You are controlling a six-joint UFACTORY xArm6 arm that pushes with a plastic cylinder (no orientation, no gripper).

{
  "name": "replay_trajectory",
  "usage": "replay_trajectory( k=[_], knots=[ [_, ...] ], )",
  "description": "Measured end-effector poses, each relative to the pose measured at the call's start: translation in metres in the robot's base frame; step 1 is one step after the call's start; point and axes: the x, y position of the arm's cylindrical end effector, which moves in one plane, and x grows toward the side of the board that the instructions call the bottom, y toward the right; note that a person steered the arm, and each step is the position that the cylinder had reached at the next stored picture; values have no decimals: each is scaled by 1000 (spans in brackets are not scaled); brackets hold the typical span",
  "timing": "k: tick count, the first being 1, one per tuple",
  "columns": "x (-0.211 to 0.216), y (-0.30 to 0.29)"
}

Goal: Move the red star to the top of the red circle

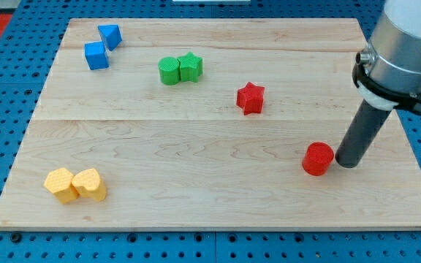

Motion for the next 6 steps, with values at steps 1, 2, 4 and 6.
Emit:
replay_trajectory(
  k=[1, 2, 4, 6],
  knots=[
    [-52, -9],
    [-53, -80],
    [-21, -22],
    [-161, -105]
  ],
)
